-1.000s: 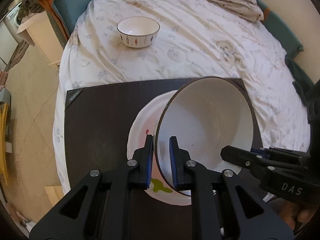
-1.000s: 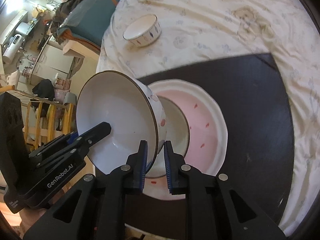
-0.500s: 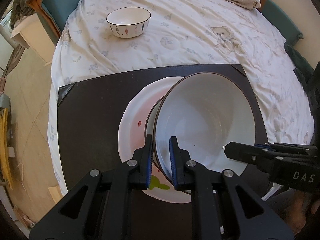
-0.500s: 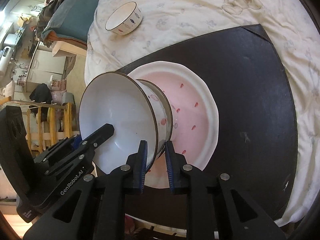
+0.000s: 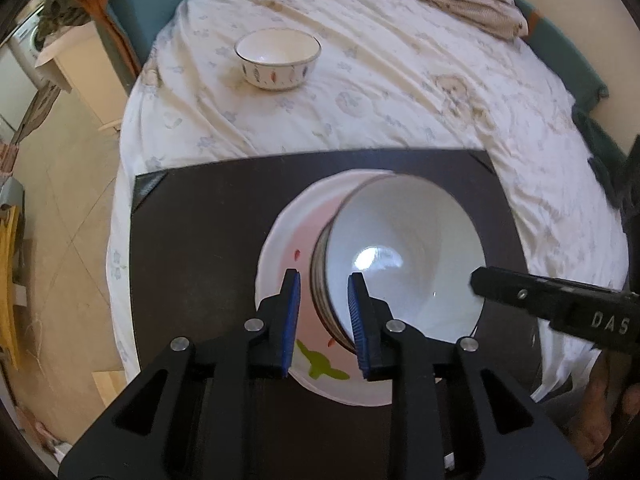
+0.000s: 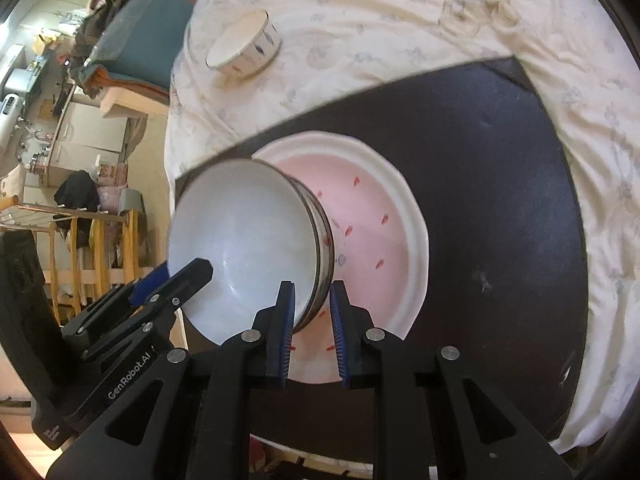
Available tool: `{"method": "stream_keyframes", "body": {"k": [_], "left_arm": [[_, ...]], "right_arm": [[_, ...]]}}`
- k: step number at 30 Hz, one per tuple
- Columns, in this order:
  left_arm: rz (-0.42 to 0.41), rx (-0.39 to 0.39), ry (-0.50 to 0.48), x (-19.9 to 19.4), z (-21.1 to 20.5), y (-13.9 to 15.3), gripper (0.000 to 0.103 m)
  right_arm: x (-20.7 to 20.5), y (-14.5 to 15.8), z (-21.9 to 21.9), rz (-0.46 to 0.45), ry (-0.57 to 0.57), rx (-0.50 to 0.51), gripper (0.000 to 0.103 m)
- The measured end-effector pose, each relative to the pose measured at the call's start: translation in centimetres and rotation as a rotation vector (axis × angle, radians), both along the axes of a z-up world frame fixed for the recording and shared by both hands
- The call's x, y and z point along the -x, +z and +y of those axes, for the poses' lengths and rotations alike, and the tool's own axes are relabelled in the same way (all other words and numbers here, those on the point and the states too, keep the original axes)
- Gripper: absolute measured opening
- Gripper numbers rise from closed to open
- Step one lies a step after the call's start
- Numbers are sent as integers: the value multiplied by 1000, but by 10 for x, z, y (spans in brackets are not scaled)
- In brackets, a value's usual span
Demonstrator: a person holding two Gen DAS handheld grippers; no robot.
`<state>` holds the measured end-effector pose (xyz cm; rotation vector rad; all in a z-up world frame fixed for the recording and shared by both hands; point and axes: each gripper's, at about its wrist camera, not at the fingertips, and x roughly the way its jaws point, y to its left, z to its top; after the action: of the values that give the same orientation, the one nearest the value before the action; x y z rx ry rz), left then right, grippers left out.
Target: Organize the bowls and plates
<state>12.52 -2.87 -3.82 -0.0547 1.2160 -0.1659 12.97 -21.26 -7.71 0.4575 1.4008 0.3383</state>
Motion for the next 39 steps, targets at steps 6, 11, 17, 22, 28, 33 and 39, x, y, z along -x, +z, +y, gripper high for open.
{"method": "stream_keyframes", "body": {"k": [6, 11, 17, 22, 28, 33, 39], "left_arm": [[-1, 32, 12, -5, 7, -1, 11], [15, 33, 13, -6, 5, -5, 10], [-17, 55, 19, -5, 9, -1, 10], [-41, 67, 18, -5, 12, 8, 10], [5, 91, 21, -10, 13, -2, 10], [17, 91, 33, -12, 15, -5, 10], [-19, 44, 11, -8, 7, 0, 10]], "right_arm": [[-2, 12, -7, -73, -16, 5, 21], [0, 10, 2, -83, 18, 19, 17], [-1, 10, -5, -83, -10, 0, 17], [-1, 15, -12, -105, -28, -20, 17], [-2, 12, -9, -98, -25, 3, 17], [-4, 6, -9, -91, -33, 17, 17], [-2, 14, -4, -121, -2, -14, 17]]}}
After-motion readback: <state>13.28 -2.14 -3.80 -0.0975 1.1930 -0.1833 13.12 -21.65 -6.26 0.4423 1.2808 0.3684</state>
